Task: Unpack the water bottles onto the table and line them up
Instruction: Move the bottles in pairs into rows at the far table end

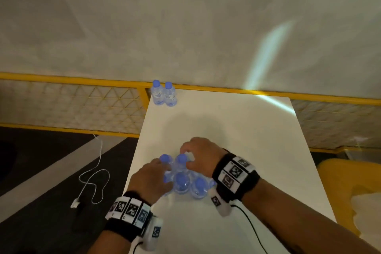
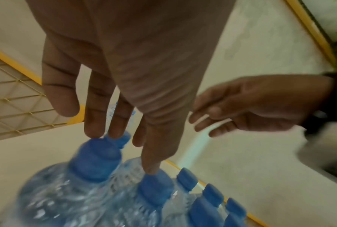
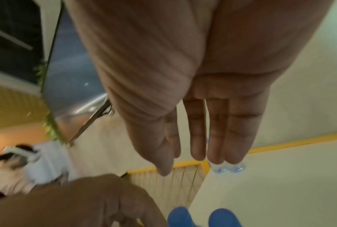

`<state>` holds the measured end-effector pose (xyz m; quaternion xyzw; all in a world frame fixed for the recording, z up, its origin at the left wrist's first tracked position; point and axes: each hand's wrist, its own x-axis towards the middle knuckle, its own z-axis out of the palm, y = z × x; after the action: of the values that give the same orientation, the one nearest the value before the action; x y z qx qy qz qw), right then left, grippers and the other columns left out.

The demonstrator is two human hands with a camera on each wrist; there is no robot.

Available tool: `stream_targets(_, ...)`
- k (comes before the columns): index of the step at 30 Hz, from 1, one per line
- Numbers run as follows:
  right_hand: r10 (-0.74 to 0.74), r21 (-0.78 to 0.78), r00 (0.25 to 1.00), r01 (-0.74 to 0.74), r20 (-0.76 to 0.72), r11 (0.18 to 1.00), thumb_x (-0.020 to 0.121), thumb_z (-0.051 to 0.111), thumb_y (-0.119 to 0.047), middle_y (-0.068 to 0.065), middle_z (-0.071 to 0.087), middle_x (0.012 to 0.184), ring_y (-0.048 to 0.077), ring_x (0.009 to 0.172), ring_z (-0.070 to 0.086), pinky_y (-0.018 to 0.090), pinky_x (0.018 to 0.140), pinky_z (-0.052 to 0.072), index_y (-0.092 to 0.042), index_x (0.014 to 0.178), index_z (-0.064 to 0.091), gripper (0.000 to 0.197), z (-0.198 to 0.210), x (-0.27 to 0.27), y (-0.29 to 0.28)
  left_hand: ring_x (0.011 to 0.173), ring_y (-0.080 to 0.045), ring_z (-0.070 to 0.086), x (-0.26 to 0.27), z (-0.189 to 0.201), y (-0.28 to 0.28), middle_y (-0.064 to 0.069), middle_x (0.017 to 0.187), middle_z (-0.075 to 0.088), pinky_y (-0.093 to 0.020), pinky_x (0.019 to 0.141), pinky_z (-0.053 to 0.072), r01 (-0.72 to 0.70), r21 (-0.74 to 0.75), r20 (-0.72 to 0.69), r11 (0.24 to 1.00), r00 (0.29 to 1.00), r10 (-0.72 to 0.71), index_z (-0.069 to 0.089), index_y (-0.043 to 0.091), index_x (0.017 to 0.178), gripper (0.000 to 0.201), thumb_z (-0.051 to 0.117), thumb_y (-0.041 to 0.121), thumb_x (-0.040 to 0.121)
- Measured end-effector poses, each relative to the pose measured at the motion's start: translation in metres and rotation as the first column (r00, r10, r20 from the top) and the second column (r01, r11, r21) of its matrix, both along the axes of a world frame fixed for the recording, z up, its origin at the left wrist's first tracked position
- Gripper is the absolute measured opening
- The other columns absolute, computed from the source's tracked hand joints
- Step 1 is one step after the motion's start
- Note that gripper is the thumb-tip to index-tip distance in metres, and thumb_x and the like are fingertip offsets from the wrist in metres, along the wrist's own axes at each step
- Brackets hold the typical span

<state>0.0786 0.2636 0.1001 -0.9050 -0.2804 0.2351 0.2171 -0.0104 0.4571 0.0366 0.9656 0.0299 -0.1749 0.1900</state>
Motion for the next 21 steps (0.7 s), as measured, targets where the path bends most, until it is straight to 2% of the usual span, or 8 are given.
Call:
stream_targets(2,0.113,-0.118,0.994,-0.113,-0.003,0.987,0.084,0.066,-0.021,0.008,0.056,0.116,0.028,0.103,0.058,0.037,0.090,0.049,-0.022,0.118,0.062,0.034,-0.008,0.013,0.042,0.108,-0.016,0.062,-0.008,-0.006,0.003,0.009,0.124,0.056,-0.030,0.087,0.051,0.013,0.031,0.016,0.999,1.000,-0.013,0.056,0.039,0.129,0.046,0.067,0.041,0.085)
stream_targets(4,0.244,-0.244,0.970,-0.236,0.003,0.941,0.085,0.066,-0.019,0.012,0.058,0.120,0.032,0.107,0.060,0.038,0.091,0.051,-0.018,0.119,0.063,0.034,-0.019,0.021,0.074,0.103,-0.016,0.063,-0.011,-0.011,0.005,0.007,0.121,0.058,-0.028,0.082,0.050,0.012,0.025,0.027,1.000,1.000,-0.013,0.058,0.037,0.127,0.042,0.069,0.037,0.087)
stream_targets(7,0.334,-0.354,0.942,-0.320,-0.022,0.879,0.086,0.066,-0.018,0.010,0.056,0.130,0.032,0.113,0.059,0.039,0.095,0.051,-0.019,0.124,0.061,0.039,-0.038,0.029,0.101,0.098,-0.019,0.065,-0.014,-0.017,0.007,0.004,0.114,0.062,-0.033,0.085,0.056,-0.005,0.000,0.035,1.000,0.999,0.005,0.062,0.033,0.118,0.031,0.068,0.033,0.088)
stream_targets(9,0.363,-0.417,0.931,-0.346,-0.042,0.840,0.085,0.066,-0.019,0.010,0.062,0.123,0.032,0.107,0.063,0.041,0.093,0.053,-0.015,0.115,0.066,0.030,-0.051,0.034,0.112,0.097,-0.022,0.066,-0.014,-0.023,0.008,0.000,0.113,0.063,-0.037,0.087,0.057,-0.003,-0.031,0.052,1.000,0.999,0.005,0.063,0.028,0.118,0.028,0.065,0.029,0.091)
stream_targets(12,0.362,-0.517,0.924,-0.369,-0.118,0.772,0.084,0.065,-0.019,0.013,0.068,0.110,0.031,0.096,0.066,0.037,0.088,0.055,-0.008,0.099,0.068,0.019,-0.065,0.037,0.123,0.098,-0.022,0.065,-0.014,-0.032,0.012,-0.002,0.114,0.063,-0.032,0.088,0.054,-0.002,-0.096,0.089,0.995,0.996,0.010,0.065,0.020,0.116,0.025,0.066,0.026,0.092)
stream_targets(16,0.322,-0.509,0.940,-0.332,-0.111,0.794,0.085,0.063,-0.018,0.012,0.068,0.107,0.031,0.095,0.066,0.033,0.084,0.053,-0.006,0.103,0.067,0.022,-0.073,0.046,0.124,0.087,-0.019,0.063,-0.005,-0.034,0.029,0.002,0.096,0.057,-0.024,0.077,0.047,-0.030,-0.170,0.079,0.985,0.996,0.044,0.068,0.015,0.100,0.014,0.070,0.023,0.089)
stream_targets(18,0.297,-0.490,0.952,-0.294,-0.074,0.821,0.086,0.063,-0.019,0.011,0.068,0.104,0.031,0.093,0.067,0.031,0.078,0.051,-0.008,0.099,0.067,0.017,-0.073,0.059,0.121,0.084,-0.023,0.062,0.011,-0.036,0.047,0.003,0.089,0.052,-0.027,0.072,0.046,-0.080,-0.204,0.087,0.976,0.991,0.100,0.068,0.013,0.093,0.013,0.072,0.022,0.084)
stream_targets(21,0.213,-0.440,0.977,-0.202,-0.024,0.875,0.082,0.065,-0.023,0.009,0.067,0.101,0.032,0.092,0.067,0.031,0.076,0.052,-0.015,0.096,0.068,0.017,-0.070,0.089,0.118,0.087,-0.027,0.061,0.045,-0.034,0.075,-0.004,0.092,0.056,-0.033,0.076,0.048,-0.096,-0.192,0.142,0.977,0.982,0.124,0.070,0.011,0.097,0.018,0.074,0.022,0.083)
